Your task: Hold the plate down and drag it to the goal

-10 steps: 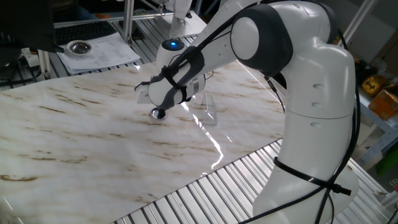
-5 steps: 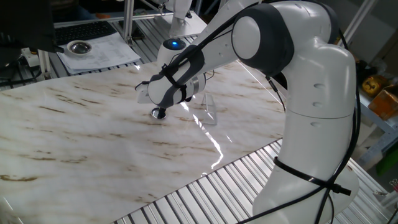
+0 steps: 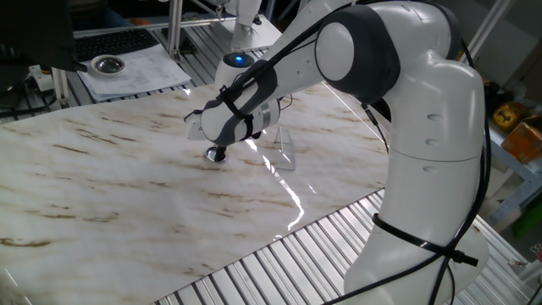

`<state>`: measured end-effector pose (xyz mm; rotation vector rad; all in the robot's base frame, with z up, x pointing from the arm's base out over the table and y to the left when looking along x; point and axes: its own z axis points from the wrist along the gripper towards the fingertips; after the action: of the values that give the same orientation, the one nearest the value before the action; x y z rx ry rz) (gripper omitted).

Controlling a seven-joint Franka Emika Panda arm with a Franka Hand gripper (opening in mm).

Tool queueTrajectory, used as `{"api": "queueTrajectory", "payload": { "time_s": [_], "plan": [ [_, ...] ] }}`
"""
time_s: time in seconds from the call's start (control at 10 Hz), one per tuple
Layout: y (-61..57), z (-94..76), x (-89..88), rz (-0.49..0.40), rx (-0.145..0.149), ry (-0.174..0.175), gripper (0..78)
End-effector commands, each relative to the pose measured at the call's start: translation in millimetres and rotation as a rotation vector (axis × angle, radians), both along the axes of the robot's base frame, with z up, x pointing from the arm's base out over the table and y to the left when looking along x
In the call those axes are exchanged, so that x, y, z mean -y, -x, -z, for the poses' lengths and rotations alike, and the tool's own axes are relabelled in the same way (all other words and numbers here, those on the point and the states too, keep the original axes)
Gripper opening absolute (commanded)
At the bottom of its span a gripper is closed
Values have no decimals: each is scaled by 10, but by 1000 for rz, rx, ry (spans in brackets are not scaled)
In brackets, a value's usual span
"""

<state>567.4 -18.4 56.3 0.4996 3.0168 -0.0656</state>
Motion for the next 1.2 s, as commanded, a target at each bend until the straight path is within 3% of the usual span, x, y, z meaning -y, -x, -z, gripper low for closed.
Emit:
{"api": "queueTrajectory", "payload": {
  "time_s": [0.1, 0.5, 0.7, 1.2],
  "plan": [
    [-9, -12, 3, 7, 10, -19, 0],
    [-9, -12, 3, 76, -28, -29, 0],
    [-9, -12, 3, 132, -29, -40, 0],
    [-9, -12, 3, 173, -26, -56, 0]
  ]
}}
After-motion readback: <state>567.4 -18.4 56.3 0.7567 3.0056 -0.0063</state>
